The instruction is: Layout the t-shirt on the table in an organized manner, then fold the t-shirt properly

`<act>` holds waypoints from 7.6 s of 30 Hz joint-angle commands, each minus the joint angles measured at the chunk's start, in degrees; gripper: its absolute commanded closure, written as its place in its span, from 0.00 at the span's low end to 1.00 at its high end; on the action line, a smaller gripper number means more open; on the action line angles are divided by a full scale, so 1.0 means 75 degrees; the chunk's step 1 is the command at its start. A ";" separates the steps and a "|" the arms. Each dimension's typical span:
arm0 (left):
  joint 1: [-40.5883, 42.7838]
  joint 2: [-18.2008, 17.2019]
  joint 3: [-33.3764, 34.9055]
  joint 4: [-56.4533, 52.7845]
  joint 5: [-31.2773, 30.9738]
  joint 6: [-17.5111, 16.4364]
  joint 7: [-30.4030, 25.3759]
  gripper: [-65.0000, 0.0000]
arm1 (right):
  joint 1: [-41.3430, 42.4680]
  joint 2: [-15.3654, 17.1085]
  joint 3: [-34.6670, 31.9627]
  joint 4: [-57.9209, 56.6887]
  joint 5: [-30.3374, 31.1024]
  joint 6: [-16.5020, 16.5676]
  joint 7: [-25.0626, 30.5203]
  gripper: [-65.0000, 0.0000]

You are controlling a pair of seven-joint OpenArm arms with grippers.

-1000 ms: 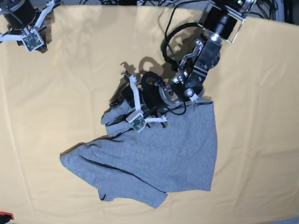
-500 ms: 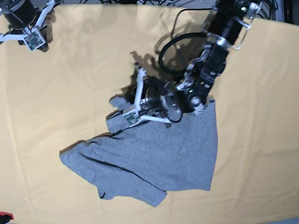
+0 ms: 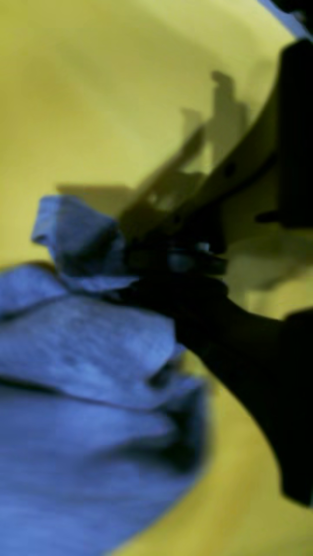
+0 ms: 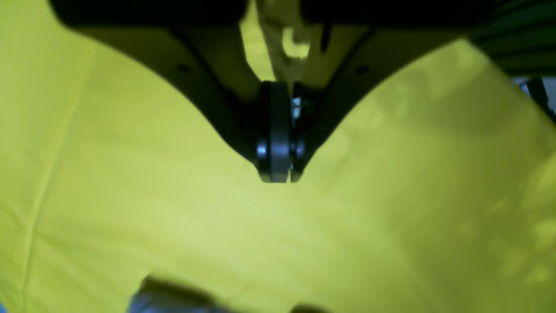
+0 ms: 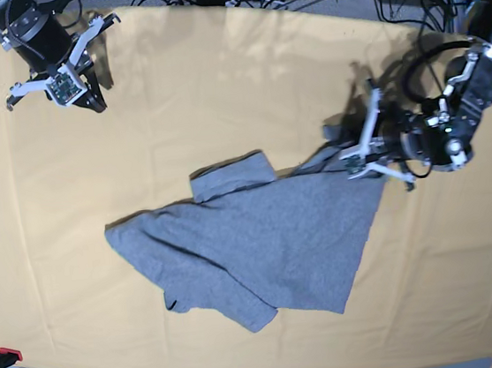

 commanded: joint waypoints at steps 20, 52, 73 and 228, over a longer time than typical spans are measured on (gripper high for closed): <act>-0.0125 -0.2110 -0.0067 0.1008 0.0367 0.0903 -0.0717 1.00 | 0.2197 0.0052 -0.2806 -0.0769 -0.1690 -0.0181 0.0653 0.52; -0.0087 -0.2095 -0.0067 0.0930 -0.0323 0.0868 -0.0997 1.00 | 0.4983 0.0114 -0.3480 -0.3934 -0.2544 -0.0015 0.0647 1.00; -0.0137 -0.2707 -0.0067 0.0962 -0.1285 -0.0270 -0.1122 1.00 | 0.6688 0.2247 -0.1818 -0.2684 -0.0283 -0.0609 0.0385 1.00; -0.1294 -0.2060 -0.0079 0.0749 -0.4508 -0.0270 0.1830 1.00 | -0.1221 0.2719 0.0871 0.0137 0.5636 0.1648 -0.6802 1.00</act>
